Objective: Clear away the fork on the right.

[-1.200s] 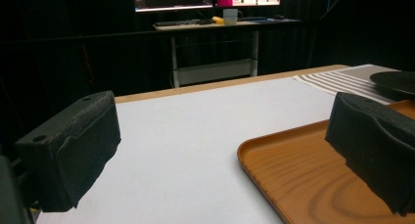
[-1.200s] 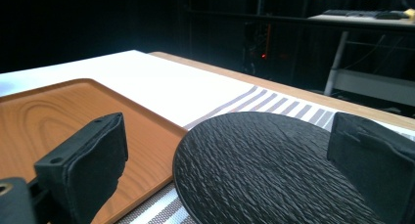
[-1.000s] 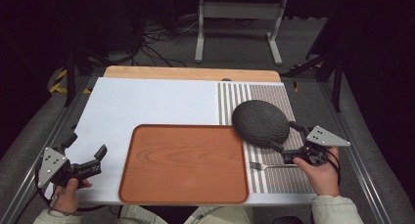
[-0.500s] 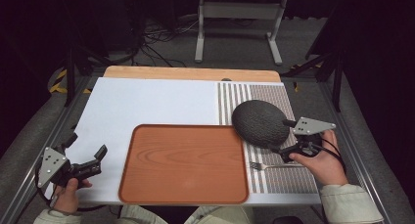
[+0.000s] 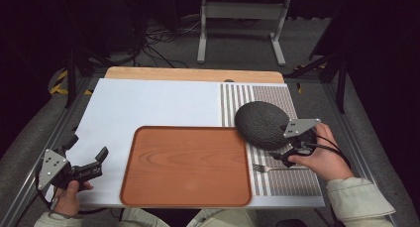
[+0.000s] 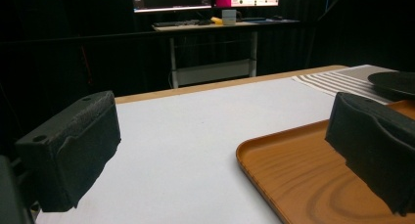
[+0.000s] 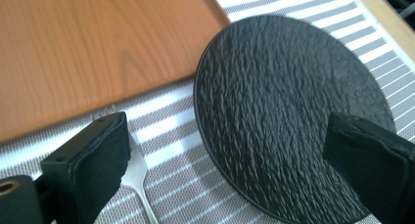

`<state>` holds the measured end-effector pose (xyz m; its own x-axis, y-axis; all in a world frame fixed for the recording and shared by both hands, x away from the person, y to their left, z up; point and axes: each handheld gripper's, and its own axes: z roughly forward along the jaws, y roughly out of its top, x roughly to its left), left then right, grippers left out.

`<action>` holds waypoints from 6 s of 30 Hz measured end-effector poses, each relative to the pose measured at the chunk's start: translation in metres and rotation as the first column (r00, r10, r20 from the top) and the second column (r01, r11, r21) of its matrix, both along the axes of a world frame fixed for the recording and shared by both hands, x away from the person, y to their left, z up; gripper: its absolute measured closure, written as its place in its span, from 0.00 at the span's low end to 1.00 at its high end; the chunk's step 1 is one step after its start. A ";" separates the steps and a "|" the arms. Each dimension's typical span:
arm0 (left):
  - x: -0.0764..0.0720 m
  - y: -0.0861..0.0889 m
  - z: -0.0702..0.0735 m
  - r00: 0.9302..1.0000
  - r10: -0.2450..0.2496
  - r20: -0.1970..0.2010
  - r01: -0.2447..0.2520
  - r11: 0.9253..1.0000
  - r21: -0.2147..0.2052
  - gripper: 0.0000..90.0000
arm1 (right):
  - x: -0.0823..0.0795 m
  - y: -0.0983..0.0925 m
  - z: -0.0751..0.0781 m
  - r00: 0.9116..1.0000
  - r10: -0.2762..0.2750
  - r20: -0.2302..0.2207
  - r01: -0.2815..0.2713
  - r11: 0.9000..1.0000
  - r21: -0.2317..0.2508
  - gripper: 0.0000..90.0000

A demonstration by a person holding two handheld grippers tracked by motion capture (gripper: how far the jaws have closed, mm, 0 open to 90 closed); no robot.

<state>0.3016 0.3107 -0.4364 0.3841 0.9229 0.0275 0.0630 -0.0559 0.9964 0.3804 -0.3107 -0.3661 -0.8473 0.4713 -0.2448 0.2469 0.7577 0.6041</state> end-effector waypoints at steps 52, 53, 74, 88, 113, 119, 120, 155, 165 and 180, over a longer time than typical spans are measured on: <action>0.000 0.001 0.000 1.000 -0.009 -0.004 0.009 1.000 -0.001 0.00 | 0.009 0.022 -0.029 0.934 0.192 -0.302 -0.289 0.901 -0.323 0.29; 0.000 0.001 0.000 1.000 -0.009 -0.004 0.009 1.000 -0.001 0.00 | 0.009 0.022 -0.029 0.934 0.192 -0.302 -0.289 0.901 -0.323 0.29; 0.000 0.001 0.000 1.000 -0.013 -0.007 0.013 1.000 -0.002 0.00 | 0.010 0.024 -0.044 0.877 0.163 -0.452 -0.394 0.782 -0.483 0.82; 0.001 0.001 0.000 1.000 -0.021 -0.005 0.021 1.000 0.002 0.00 | 0.013 0.024 -0.047 0.859 0.188 -0.477 -0.442 0.740 -0.506 0.93; 0.001 0.000 -0.001 1.000 -0.024 -0.008 0.024 1.000 -0.002 0.00 | 0.010 0.019 -0.009 0.916 0.162 -0.366 -0.332 0.819 -0.469 0.93; 0.001 0.000 -0.001 1.000 -0.025 -0.007 0.025 1.000 -0.001 0.00 | 0.011 0.019 0.003 0.930 0.161 -0.330 -0.299 0.853 -0.428 0.93; 0.001 0.000 -0.001 1.000 -0.024 -0.008 0.024 1.000 0.000 0.00 | 0.012 0.019 0.006 0.934 0.167 -0.315 -0.294 0.859 -0.419 0.93; 0.001 -0.001 -0.001 0.999 -0.031 -0.009 0.031 1.000 0.004 0.00 | 0.009 0.067 0.043 0.940 -0.155 -0.304 0.162 0.987 -0.002 0.93; 0.001 -0.001 -0.001 0.999 -0.038 -0.009 0.038 0.999 0.004 0.01 | 0.010 0.093 0.043 0.894 -0.249 -0.372 0.293 0.954 0.065 0.93; 0.001 -0.001 -0.001 0.999 -0.045 -0.009 0.045 0.999 0.008 0.01 | 0.013 0.120 0.038 0.856 -0.298 -0.422 0.349 0.936 0.049 0.93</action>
<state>0.3031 0.3099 -0.4369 0.4251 0.9046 0.0313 0.0688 -0.0668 0.9954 0.3934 -0.1904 -0.3280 -0.6540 0.7396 0.1592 0.7059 0.5209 0.4800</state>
